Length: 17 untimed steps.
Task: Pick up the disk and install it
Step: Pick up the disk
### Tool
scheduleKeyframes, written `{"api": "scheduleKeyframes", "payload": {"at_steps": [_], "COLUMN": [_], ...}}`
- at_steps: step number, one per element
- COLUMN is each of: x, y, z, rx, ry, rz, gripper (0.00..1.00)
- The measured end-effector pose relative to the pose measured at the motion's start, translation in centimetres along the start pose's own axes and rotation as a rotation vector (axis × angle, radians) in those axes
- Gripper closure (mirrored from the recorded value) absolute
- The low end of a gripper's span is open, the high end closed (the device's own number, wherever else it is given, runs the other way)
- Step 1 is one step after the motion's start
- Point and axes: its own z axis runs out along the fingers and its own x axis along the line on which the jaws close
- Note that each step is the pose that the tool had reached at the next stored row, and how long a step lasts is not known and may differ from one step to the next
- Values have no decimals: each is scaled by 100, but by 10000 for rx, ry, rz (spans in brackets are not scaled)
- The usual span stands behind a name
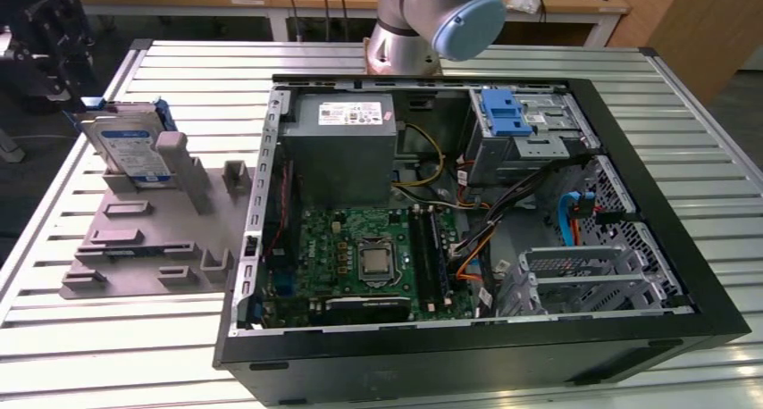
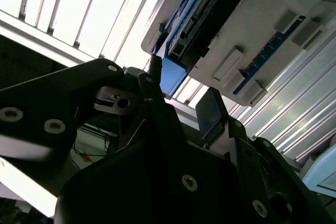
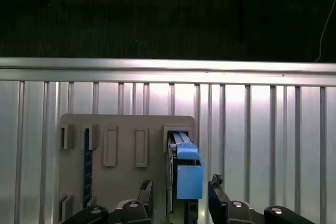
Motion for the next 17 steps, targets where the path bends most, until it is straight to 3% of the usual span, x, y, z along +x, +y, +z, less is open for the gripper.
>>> {"api": "scheduleKeyframes", "payload": {"at_steps": [4,17], "x": [-1,-40], "y": [1,32], "z": [27,210], "rx": [3,1], "ry": [-1,0], "rz": [0,-1], "gripper": [46,46]}}
